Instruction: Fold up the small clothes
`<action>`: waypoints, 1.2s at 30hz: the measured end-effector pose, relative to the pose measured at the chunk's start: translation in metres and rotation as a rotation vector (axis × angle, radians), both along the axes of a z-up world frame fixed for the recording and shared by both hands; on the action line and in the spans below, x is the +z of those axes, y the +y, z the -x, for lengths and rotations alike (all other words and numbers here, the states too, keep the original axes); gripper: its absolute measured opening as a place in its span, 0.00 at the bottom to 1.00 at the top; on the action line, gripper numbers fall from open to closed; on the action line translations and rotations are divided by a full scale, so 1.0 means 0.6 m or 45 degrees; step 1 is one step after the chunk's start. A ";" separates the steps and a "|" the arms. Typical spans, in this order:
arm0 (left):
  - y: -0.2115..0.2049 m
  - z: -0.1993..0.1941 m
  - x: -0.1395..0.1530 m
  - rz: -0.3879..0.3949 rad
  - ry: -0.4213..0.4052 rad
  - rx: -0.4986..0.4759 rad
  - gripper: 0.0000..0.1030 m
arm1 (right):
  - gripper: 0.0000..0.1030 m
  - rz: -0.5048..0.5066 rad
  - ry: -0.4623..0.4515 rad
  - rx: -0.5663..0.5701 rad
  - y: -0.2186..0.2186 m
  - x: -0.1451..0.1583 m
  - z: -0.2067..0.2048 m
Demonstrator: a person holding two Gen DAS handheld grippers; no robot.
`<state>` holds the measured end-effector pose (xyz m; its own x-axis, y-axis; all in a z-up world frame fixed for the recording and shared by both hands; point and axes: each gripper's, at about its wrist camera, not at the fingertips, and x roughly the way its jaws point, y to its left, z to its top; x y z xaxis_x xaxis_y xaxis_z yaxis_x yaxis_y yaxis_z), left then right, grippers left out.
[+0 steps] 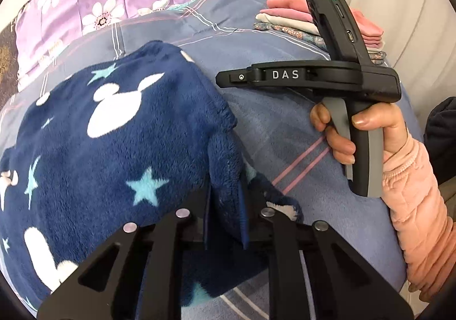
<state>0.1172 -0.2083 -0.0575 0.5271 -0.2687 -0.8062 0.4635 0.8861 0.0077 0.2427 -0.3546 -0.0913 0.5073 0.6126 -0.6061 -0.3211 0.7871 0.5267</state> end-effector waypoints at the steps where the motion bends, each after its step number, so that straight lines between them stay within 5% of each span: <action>1: -0.001 0.000 -0.003 -0.003 0.006 -0.011 0.16 | 0.25 0.003 0.002 0.015 0.005 0.000 0.000; 6: -0.022 0.002 -0.014 -0.051 -0.001 -0.082 0.17 | 0.42 0.094 0.035 0.092 0.046 -0.006 -0.020; 9: -0.029 0.005 -0.013 -0.079 -0.011 -0.124 0.17 | 0.45 0.023 0.105 0.076 0.054 -0.012 -0.050; 10: -0.030 0.004 -0.013 -0.082 -0.011 -0.135 0.17 | 0.40 -0.052 0.159 0.054 0.051 -0.014 -0.062; 11: -0.030 0.005 -0.013 -0.077 -0.007 -0.149 0.17 | 0.07 -0.134 0.213 0.048 0.049 -0.016 -0.070; 12: -0.032 0.004 -0.013 -0.074 -0.005 -0.156 0.17 | 0.08 -0.279 0.272 0.018 0.040 -0.013 -0.077; 14: -0.031 0.008 -0.012 -0.059 -0.015 -0.179 0.17 | 0.07 -0.373 0.178 0.006 0.033 0.015 -0.067; 17: -0.030 0.010 -0.018 -0.055 -0.026 -0.212 0.17 | 0.07 -0.180 0.064 -0.004 0.048 0.033 -0.055; 22: -0.035 0.005 -0.024 -0.024 -0.023 -0.228 0.18 | 0.07 -0.200 0.136 -0.086 0.036 -0.004 -0.077; 26: -0.047 0.007 -0.027 -0.029 -0.016 -0.256 0.24 | 0.00 0.113 0.050 -0.187 0.054 -0.022 -0.094; 31: -0.044 0.006 -0.028 -0.013 -0.024 -0.260 0.32 | 0.00 -0.014 0.041 -0.181 0.016 -0.003 -0.064; 34: -0.038 0.008 -0.031 0.016 -0.020 -0.260 0.36 | 0.02 -0.220 -0.031 0.031 0.016 0.044 -0.017; 36: -0.039 0.009 -0.031 0.041 -0.004 -0.267 0.40 | 0.06 -0.246 -0.110 0.169 0.036 0.065 0.005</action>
